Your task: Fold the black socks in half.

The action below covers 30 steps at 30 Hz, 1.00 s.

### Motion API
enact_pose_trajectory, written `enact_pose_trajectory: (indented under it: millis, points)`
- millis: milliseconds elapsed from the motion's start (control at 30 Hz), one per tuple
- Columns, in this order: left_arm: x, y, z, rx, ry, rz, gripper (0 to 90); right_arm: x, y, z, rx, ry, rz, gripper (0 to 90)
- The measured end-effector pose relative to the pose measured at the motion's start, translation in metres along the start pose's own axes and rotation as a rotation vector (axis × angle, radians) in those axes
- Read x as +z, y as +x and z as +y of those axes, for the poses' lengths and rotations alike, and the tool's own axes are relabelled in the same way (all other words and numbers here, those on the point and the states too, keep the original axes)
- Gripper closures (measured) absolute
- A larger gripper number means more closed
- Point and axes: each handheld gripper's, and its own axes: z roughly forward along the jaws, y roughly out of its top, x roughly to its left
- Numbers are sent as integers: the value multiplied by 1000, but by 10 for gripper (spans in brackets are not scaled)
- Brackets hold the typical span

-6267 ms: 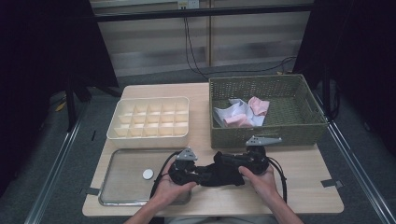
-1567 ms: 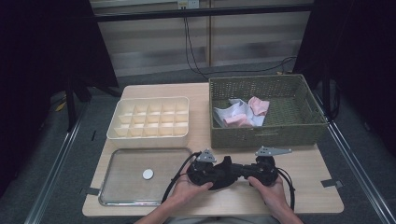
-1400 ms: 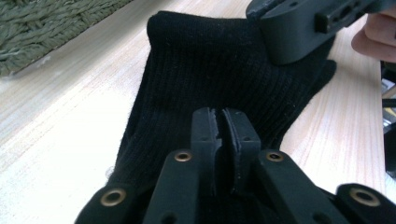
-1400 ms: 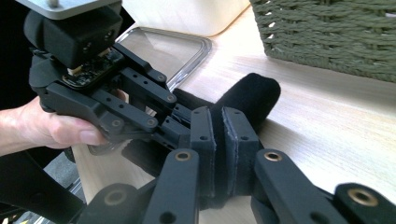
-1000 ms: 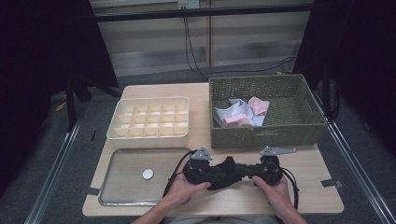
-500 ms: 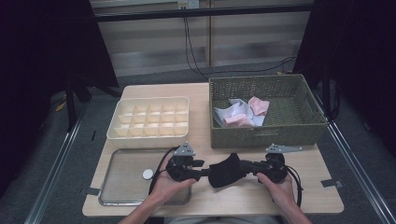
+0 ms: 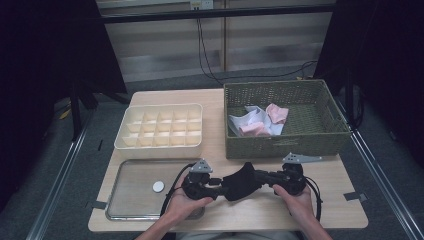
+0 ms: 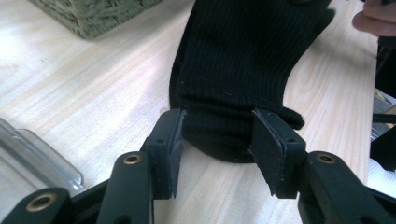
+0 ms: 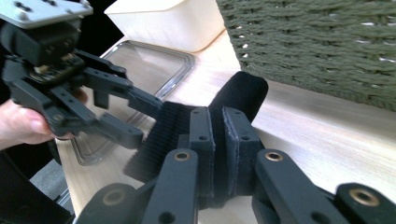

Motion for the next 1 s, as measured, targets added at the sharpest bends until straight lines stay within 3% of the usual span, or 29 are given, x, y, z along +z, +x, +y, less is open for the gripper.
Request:
enact_pose_trajectory:
  millis: [433, 800, 1000]
  points:
    - [7, -4, 2, 12, 16, 2, 564, 17, 18, 2, -30, 20, 61, 813]
    - [10, -5, 1, 9, 45, 11, 649, 34, 32, -11, -56, 102, 121, 777]
    - [10, -3, 0, -10, 48, 11, 670, 41, 34, -16, -70, 136, 97, 780]
